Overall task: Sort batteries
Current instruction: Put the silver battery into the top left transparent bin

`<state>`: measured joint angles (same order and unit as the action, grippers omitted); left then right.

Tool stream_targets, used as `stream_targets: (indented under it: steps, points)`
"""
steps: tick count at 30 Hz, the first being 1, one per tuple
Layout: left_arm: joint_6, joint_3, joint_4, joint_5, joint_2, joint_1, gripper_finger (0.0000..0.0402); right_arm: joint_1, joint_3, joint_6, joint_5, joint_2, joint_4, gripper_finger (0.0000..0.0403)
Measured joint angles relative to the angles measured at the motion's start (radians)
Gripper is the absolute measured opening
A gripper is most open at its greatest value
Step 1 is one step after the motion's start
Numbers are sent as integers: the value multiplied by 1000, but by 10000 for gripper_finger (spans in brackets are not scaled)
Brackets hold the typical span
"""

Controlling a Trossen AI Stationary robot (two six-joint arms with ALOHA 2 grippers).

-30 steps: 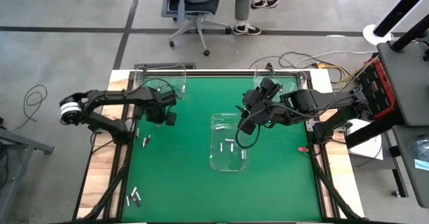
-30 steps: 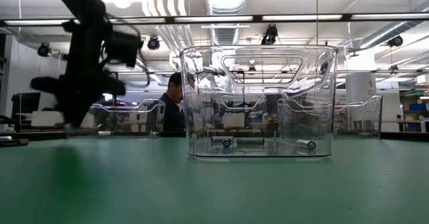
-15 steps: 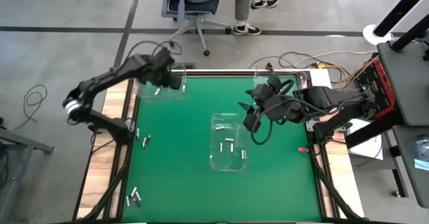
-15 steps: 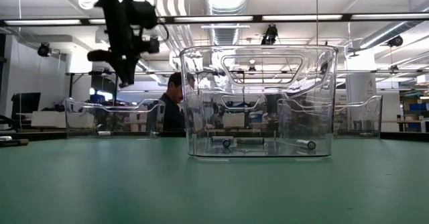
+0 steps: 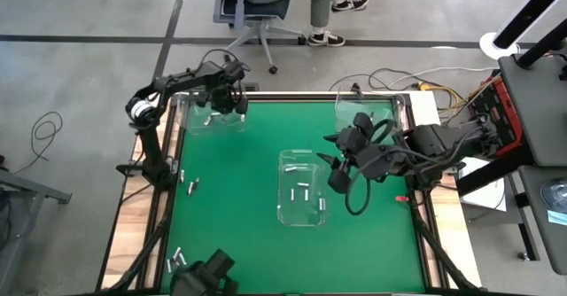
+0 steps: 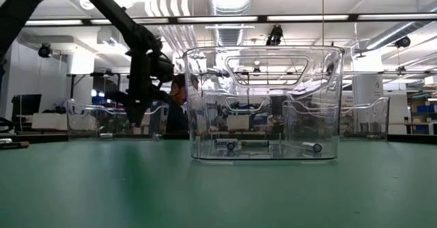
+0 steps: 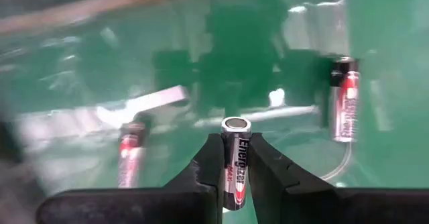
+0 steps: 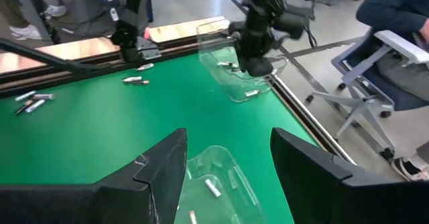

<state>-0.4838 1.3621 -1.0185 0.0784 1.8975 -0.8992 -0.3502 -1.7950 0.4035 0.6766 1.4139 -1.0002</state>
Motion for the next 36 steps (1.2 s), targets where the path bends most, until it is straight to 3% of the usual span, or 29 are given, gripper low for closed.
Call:
stream_targets:
  steps: [5,14,18,22,28,33,36]
  points:
    - [14,7,17,-45,42,0,46,-4,0,37,4,-7,-50,205]
    - [62,60,-5,13,-6,-1,98,-1,0,17,57,-20,-65,205]
    - [85,108,-102,13,-65,7,114,2,0,-11,61,-25,-65,205]
    - [82,113,-185,28,-232,66,121,6,0,-11,61,-35,-65,206]
    - [-23,-9,-338,16,-517,250,121,6,0,-20,101,-38,-65,201]
    - [-195,-221,-408,-45,-701,438,121,14,0,-59,161,-38,-64,200]
    - [-209,-353,-396,-100,-757,545,121,30,0,-84,172,-38,-54,198]
